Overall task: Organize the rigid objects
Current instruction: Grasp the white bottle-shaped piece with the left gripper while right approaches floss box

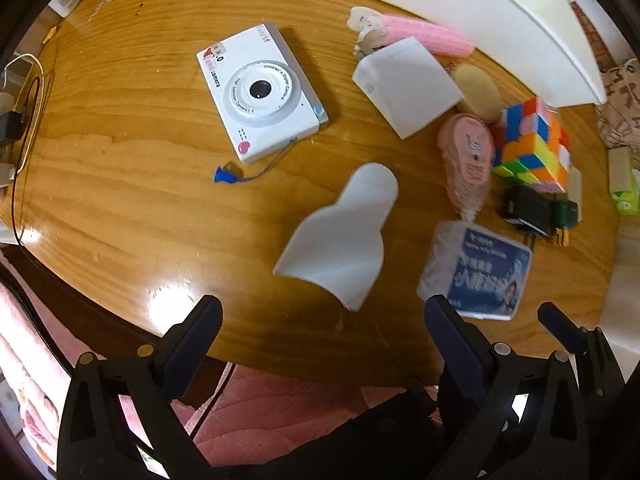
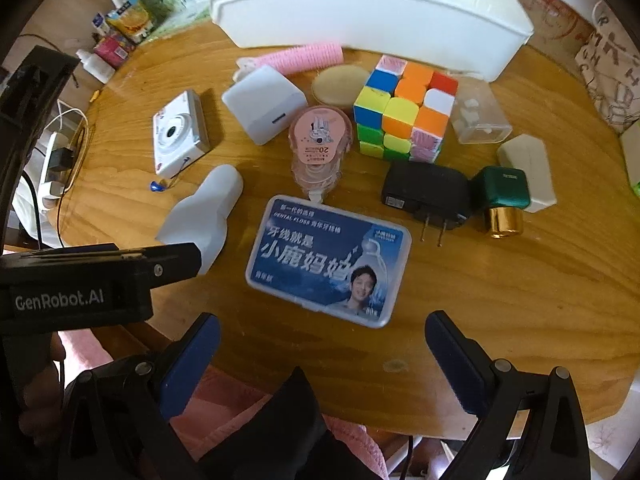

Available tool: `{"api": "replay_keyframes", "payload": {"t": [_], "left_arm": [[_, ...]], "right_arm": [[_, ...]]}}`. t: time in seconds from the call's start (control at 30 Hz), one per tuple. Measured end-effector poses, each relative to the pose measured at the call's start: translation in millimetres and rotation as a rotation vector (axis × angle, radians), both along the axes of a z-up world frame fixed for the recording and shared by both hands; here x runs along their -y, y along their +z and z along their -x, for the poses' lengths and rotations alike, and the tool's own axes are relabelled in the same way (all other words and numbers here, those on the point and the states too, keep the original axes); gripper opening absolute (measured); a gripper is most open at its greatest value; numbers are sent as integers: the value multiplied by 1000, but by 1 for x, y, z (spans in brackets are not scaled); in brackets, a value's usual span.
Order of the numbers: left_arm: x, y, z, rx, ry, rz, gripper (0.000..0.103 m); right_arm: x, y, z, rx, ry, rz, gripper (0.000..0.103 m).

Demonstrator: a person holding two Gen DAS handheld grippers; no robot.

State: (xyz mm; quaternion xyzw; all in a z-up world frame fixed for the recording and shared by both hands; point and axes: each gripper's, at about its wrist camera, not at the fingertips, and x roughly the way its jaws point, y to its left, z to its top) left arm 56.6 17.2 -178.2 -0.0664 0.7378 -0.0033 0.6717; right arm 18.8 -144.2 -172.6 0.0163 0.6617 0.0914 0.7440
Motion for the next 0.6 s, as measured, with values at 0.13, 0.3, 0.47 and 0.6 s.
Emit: {"api": "replay_keyframes", "payload": {"t": [0.13, 0.3, 0.47, 0.6], "left_arm": [[1, -8, -16, -44, 6, -20, 101], [3, -21, -32, -102, 4, -35, 101], [3, -36, -43, -152, -4, -30, 96], [4, -44, -52, -183, -13, -17, 88]], "right_arm": [[-2, -10, -15, -57, 2, 0, 102], [-4, -22, -30, -114, 8, 3, 102], [-7, -31, -43, -161, 12, 20, 102], [-9, -34, -50, -179, 19, 13, 102]]}}
